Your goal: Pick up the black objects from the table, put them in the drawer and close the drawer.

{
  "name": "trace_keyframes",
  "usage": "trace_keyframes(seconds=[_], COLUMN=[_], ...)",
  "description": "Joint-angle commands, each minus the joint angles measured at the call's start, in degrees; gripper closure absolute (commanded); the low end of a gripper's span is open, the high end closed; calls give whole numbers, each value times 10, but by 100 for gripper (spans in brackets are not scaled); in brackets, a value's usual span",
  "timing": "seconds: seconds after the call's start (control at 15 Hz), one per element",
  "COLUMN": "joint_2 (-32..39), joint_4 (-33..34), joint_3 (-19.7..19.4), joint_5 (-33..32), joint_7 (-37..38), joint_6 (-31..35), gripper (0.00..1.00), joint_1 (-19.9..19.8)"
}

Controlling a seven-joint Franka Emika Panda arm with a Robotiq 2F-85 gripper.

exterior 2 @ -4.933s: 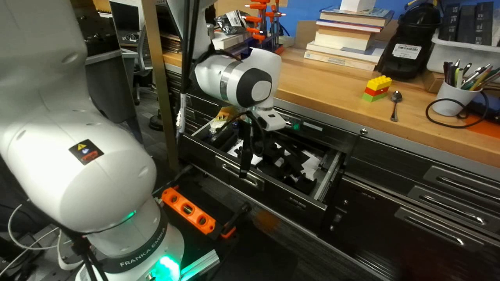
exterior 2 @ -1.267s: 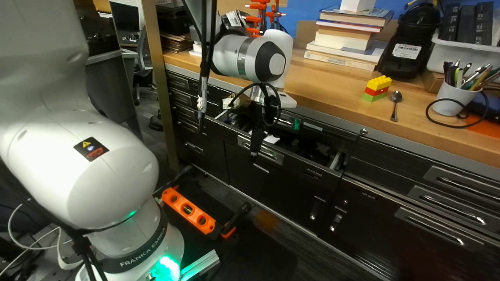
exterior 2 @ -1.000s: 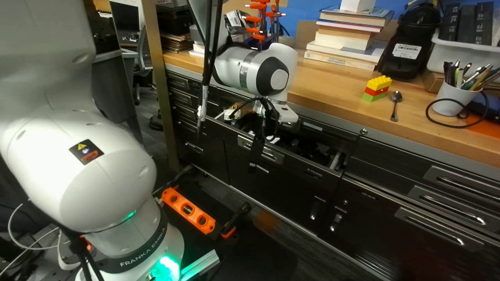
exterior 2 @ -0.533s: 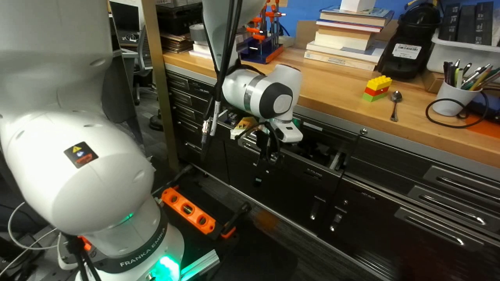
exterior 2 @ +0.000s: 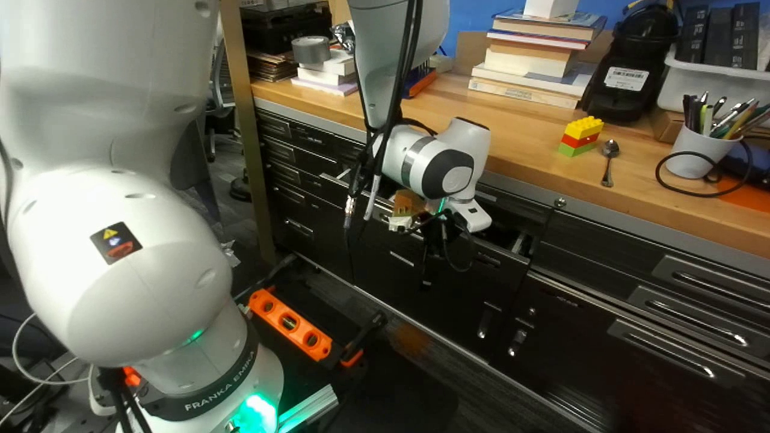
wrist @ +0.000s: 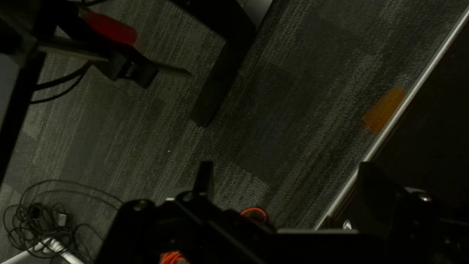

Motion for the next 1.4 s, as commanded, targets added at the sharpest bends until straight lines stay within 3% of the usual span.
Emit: trace_keyframes(seconds=[0.0, 0.33, 0.67, 0.87, 1.33], joint_2=[66, 120, 113, 84, -57], joint_4=[91, 185, 167, 131, 7], joint_3=[5, 17, 11, -11, -64], joint_5=[32, 72, 94, 85, 45], joint_7=[-63, -129, -170, -157, -32], joint_6=[6, 34, 58, 49, -92], gripper=[0, 0, 0, 0, 0], joint_1=[-7, -8, -1, 21, 93])
